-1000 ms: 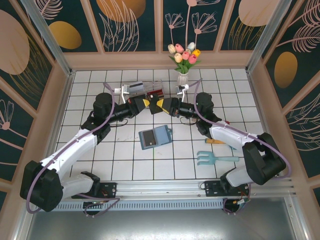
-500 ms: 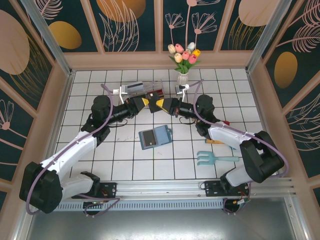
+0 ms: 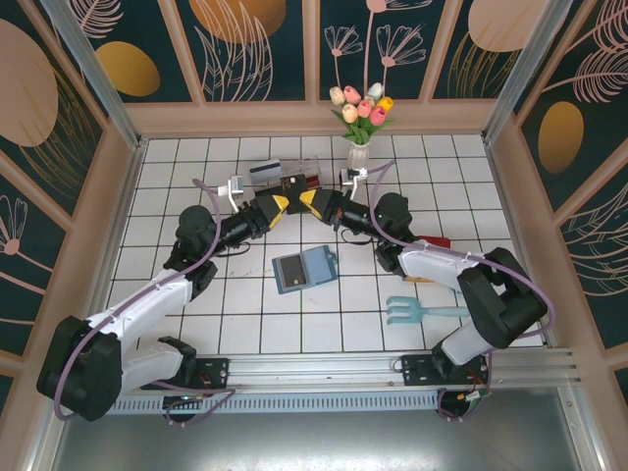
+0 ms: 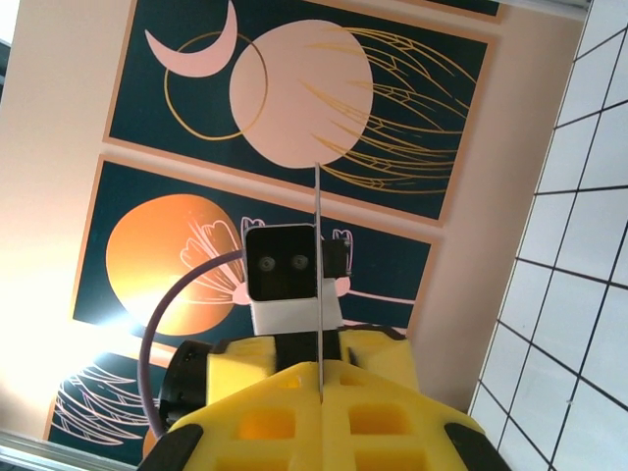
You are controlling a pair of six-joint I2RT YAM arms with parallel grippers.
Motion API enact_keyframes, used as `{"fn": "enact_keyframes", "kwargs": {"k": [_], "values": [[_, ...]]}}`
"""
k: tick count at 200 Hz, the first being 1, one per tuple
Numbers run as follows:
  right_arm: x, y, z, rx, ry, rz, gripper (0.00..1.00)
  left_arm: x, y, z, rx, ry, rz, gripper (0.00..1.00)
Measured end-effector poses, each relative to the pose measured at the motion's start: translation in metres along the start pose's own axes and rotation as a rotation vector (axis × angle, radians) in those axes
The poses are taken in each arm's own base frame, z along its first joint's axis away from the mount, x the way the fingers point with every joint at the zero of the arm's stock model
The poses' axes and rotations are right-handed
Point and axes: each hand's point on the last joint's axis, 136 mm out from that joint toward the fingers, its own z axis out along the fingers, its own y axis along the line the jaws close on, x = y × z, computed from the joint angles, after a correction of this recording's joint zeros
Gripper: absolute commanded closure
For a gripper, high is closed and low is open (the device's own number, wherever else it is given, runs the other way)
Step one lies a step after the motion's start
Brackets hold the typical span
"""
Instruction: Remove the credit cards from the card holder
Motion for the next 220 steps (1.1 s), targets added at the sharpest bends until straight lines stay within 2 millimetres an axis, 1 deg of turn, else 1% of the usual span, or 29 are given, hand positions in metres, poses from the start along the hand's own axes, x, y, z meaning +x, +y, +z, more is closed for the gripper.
{"fn": "enact_keyframes", "kwargs": {"k": [15, 31, 51, 66, 69, 81, 98, 107, 111, 122, 142, 155, 161, 169, 190, 220], "values": [[0.002, 0.0, 0.001, -0.003, 0.002, 0.012, 1.0, -0.001, -0.003, 0.0, 0.011, -0.005, 0.007, 0.72], [0.003, 0.002, 0.002, -0.009, 0.0, 0.012, 1.0, -0.002, -0.001, 0.002, 0.011, -0.007, 0.002, 0.78], [0.003, 0.003, 0.003, -0.015, -0.004, 0.011, 1.0, -0.001, 0.006, 0.004, -0.001, -0.001, -0.007, 0.89], [0.003, -0.001, 0.002, -0.002, -0.011, 0.018, 1.0, -0.002, 0.005, 0.006, 0.005, 0.003, 0.009, 1.0], [0.003, -0.002, 0.002, 0.0, -0.014, 0.017, 1.0, -0.002, 0.005, 0.006, 0.005, 0.004, 0.014, 1.0], [0.002, -0.004, 0.002, 0.012, -0.023, 0.013, 0.92, -0.002, 0.007, 0.007, -0.009, 0.009, 0.032, 1.0], [0.003, -0.012, -0.002, 0.057, -0.028, 0.005, 0.69, 0.0, 0.014, 0.008, -0.051, 0.025, 0.076, 1.0], [0.005, -0.019, -0.005, 0.096, -0.033, 0.0, 0.54, 0.001, 0.019, 0.009, -0.079, 0.036, 0.1, 1.0], [0.006, -0.023, -0.007, 0.121, -0.033, 0.004, 0.49, 0.001, 0.021, 0.009, -0.094, 0.041, 0.115, 1.0], [0.007, -0.03, -0.013, 0.181, -0.043, -0.014, 0.41, 0.0, 0.028, 0.01, -0.142, 0.049, 0.145, 1.0], [0.006, -0.041, -0.029, 0.305, -0.07, -0.061, 0.27, -0.008, 0.038, 0.011, -0.244, 0.057, 0.234, 1.0], [0.002, -0.047, -0.043, 0.384, -0.089, -0.108, 0.1, -0.016, 0.04, 0.012, -0.309, 0.055, 0.305, 1.0], [-0.001, -0.05, -0.05, 0.42, -0.101, -0.13, 0.05, -0.02, 0.041, 0.011, -0.34, 0.054, 0.341, 1.0], [-0.005, -0.055, -0.059, 0.467, -0.115, -0.158, 0.01, -0.026, 0.041, 0.011, -0.376, 0.053, 0.387, 1.0], [-0.018, -0.069, -0.087, 0.577, -0.152, -0.218, 0.01, -0.039, 0.042, 0.008, -0.467, 0.054, 0.508, 1.0], [-0.043, -0.092, -0.124, 0.713, -0.191, -0.269, 0.01, -0.051, 0.047, 0.003, -0.575, 0.092, 0.669, 1.0]]}}
